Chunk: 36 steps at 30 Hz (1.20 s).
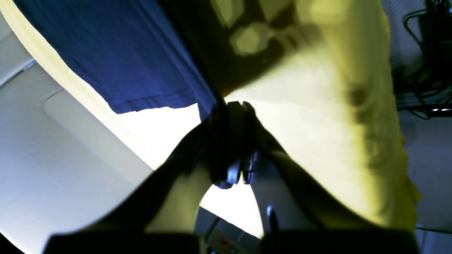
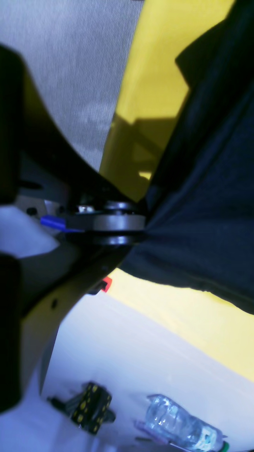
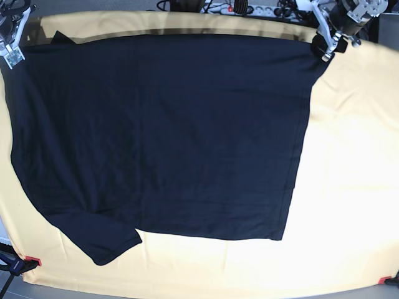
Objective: Fold the T-shirt properly
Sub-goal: 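Pull the shirt edge with both grippers toward the robot, straightening it, then fold the held edge with the left gripper across the shirt body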
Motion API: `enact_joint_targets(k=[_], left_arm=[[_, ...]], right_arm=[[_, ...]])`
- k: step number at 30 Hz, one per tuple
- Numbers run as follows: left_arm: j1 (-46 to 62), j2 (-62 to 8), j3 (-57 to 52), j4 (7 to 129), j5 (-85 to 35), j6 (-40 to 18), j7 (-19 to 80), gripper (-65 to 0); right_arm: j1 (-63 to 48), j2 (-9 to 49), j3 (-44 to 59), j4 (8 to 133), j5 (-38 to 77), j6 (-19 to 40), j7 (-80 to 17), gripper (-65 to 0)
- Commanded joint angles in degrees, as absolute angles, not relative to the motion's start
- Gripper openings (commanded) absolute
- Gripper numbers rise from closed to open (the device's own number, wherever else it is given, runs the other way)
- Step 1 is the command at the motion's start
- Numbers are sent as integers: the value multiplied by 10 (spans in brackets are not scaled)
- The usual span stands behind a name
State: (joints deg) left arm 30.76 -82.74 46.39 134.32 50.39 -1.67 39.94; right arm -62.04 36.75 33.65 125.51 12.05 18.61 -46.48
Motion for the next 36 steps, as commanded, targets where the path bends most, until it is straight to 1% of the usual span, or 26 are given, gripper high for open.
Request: enact_joint_targets(k=[1,4,8,11,16,20,23,26,30,32,34,36], left_arm=[[305,-840,460,1350,519,-4,412,-650],[304,-839,451,1350,537,30,412,-650],[304,-839,412,1350,535,30,401,-650],[304,-838,367,1350,505,30,358,-650],[304,-809,272,1350,417,-7,282,-650],[304,-787,202,1350,354,-30,238,-650],[304,-774,169,1350,319,-33,217,-650],[303,-768,155,1350,319,-33,201,-650],[257,-751,155,1345,287,-35,189,-650],[229,-738,155,1328,263,-35,171,-650],[202,-723,155,1308,237,-55,145,-650],[173,-709,155,1288,213,-88,119,-650]], right_arm=[[-625,374,346,1262,98,174,-467,-650],[-625,375,346,1270,97,173,-451,-650],[-606,376,346,1276,88,173,-418,-650],[-580,380,345,1276,90,184,-410,-650],[-526,380,345,1264,151,245,-385,-650],[-477,380,345,1238,171,267,-383,-650],[-444,380,345,1200,206,296,-381,-650],[-412,380,344,1164,226,314,-382,-650],[-386,380,344,1149,243,316,-381,-650],[-382,380,344,1149,259,327,-381,-650],[-375,380,337,1149,262,335,-378,-650],[-362,380,320,1149,253,328,-379,-650]])
